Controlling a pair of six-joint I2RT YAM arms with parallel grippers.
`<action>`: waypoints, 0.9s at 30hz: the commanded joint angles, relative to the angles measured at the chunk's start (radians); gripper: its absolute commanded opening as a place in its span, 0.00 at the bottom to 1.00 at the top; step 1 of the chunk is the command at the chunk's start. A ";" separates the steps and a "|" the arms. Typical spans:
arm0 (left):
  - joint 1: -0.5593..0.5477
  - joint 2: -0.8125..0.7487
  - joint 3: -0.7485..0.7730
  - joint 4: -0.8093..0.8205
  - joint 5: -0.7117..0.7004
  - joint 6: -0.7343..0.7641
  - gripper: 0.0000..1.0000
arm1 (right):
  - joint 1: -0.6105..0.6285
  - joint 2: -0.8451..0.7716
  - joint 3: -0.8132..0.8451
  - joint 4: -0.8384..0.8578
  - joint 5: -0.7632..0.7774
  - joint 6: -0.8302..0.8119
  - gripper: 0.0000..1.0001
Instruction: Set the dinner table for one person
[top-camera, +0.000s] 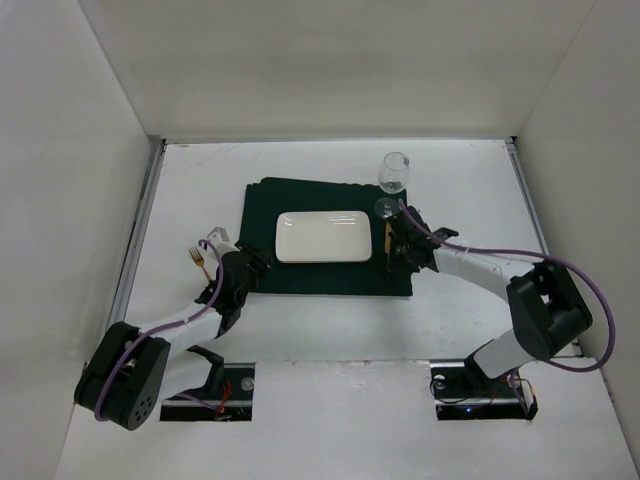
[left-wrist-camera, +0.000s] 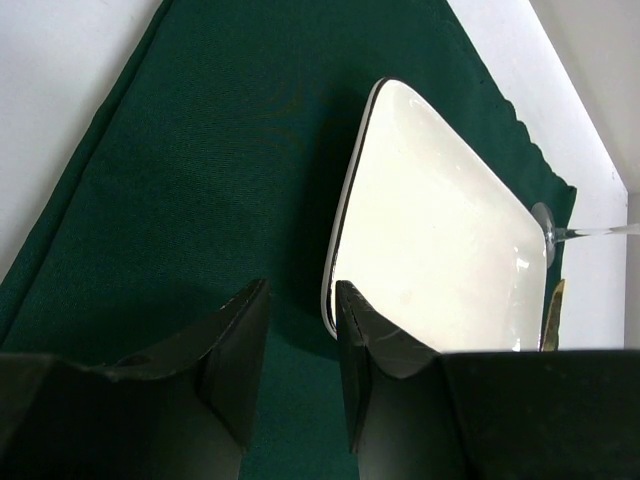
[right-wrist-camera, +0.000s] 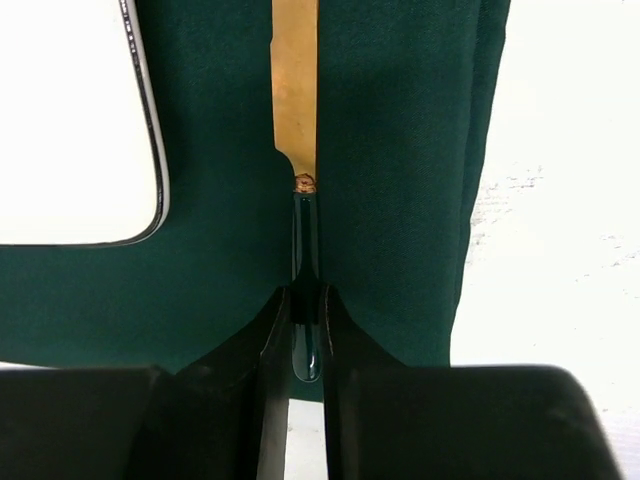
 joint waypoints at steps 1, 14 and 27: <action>0.005 0.002 -0.004 0.040 0.001 -0.006 0.30 | -0.008 0.018 0.016 0.042 0.025 0.014 0.19; 0.005 -0.013 -0.003 0.035 -0.008 0.003 0.30 | 0.001 -0.183 -0.021 0.008 0.082 0.012 0.65; -0.027 -0.113 0.014 -0.058 -0.097 0.058 0.29 | 0.123 -0.480 -0.105 0.112 0.252 -0.012 0.20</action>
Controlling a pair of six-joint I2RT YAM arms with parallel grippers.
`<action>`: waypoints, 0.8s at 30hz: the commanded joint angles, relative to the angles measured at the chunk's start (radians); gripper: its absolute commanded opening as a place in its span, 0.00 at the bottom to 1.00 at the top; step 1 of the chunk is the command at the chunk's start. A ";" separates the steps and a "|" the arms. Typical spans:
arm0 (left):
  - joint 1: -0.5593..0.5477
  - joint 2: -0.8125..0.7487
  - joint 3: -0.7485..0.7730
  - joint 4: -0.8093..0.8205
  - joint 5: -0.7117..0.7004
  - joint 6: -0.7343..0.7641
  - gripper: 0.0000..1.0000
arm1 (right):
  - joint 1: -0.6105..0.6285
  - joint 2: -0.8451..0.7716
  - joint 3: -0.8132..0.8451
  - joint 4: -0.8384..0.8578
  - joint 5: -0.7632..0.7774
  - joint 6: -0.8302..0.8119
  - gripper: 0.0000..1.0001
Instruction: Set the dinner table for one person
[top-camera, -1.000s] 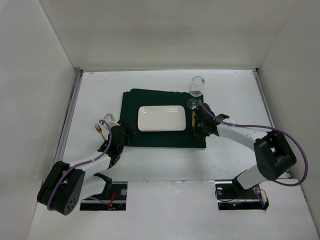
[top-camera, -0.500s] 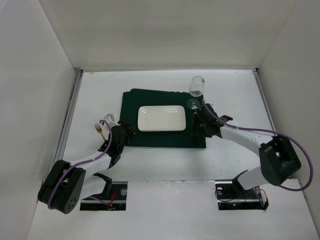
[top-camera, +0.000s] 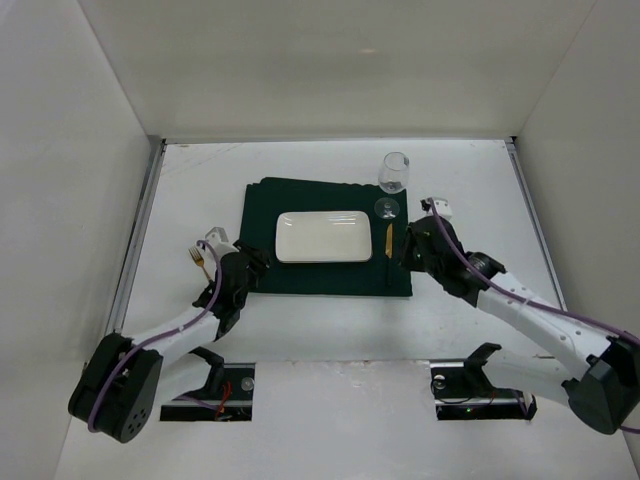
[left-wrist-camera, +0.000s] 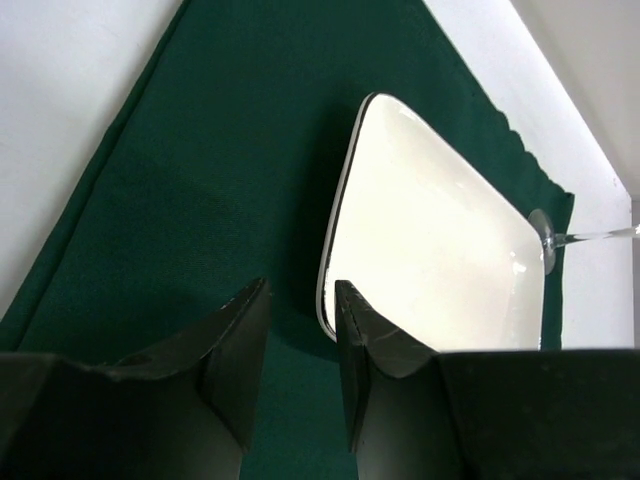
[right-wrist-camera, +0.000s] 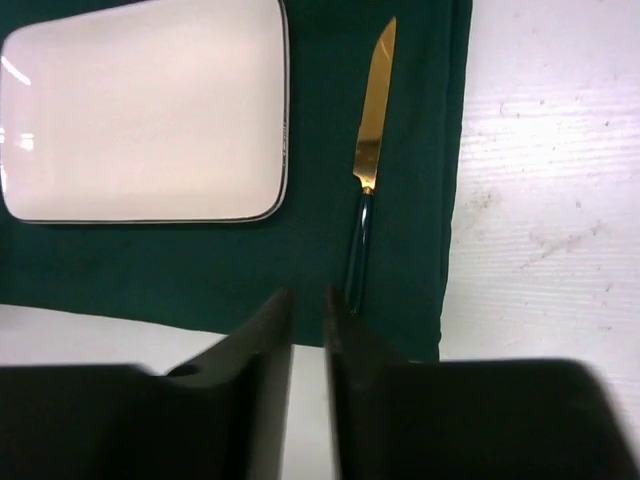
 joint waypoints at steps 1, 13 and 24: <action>-0.010 -0.084 0.025 -0.061 -0.055 0.023 0.30 | 0.040 -0.058 -0.026 0.111 0.097 -0.007 0.16; 0.032 -0.323 0.201 -0.618 -0.157 0.101 0.37 | 0.216 -0.050 -0.002 0.308 0.266 -0.104 0.12; 0.109 -0.450 0.325 -1.168 -0.254 0.097 0.53 | 0.248 -0.121 -0.178 0.522 0.256 -0.110 0.14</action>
